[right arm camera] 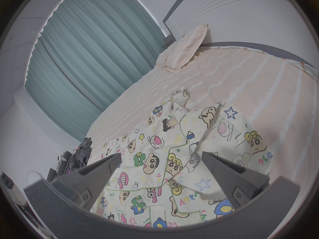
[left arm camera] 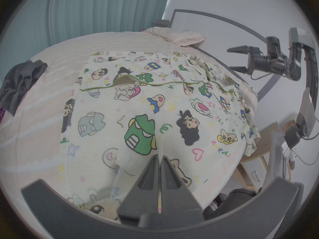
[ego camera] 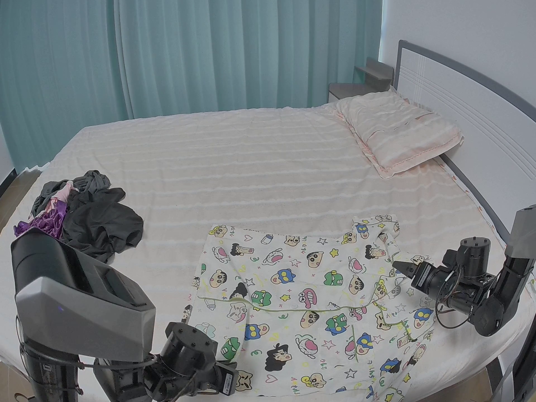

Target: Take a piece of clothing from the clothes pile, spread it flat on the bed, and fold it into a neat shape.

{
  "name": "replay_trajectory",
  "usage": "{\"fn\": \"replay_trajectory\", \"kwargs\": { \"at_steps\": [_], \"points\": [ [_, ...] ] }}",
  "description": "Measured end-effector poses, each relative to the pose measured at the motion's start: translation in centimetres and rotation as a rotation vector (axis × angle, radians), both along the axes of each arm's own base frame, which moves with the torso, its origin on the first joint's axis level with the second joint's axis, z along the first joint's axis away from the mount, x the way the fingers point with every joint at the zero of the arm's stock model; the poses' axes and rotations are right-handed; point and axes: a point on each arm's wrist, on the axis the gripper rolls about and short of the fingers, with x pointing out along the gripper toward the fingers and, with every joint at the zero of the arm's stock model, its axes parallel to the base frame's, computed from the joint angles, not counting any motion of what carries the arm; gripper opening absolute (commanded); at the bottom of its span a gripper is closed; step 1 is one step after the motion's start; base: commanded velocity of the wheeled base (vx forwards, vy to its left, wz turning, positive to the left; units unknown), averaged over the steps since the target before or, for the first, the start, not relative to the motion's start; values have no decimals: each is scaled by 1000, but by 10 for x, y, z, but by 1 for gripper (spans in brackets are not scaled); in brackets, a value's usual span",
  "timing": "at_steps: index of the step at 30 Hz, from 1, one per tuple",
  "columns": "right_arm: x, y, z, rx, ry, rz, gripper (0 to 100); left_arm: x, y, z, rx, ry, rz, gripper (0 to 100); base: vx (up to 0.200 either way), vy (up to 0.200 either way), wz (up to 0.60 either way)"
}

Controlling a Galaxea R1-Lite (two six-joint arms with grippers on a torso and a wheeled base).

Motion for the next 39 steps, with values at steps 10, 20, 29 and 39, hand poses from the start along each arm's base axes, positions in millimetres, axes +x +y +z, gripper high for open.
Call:
{"fn": "replay_trajectory", "kwargs": {
  "at_steps": [10, 20, 29, 39],
  "points": [
    [0, 0, 0, 0, 2, 0, 100, -16, -15, -8, 42, -2, -53, 100, 0, 0, 0],
    [0, 1, 0, 0, 1, 5, 100, -36, -20, -9, 60, 16, -130, 100, 0, 0, 0],
    [0, 1, 0, 0, 1, 5, 100, -51, -24, -8, 25, 28, -156, 100, 0, 0, 0],
    [0, 1, 0, 0, 0, 5, 100, -66, -27, -9, 19, 74, -211, 100, 0, 0, 0]
  ]
}}
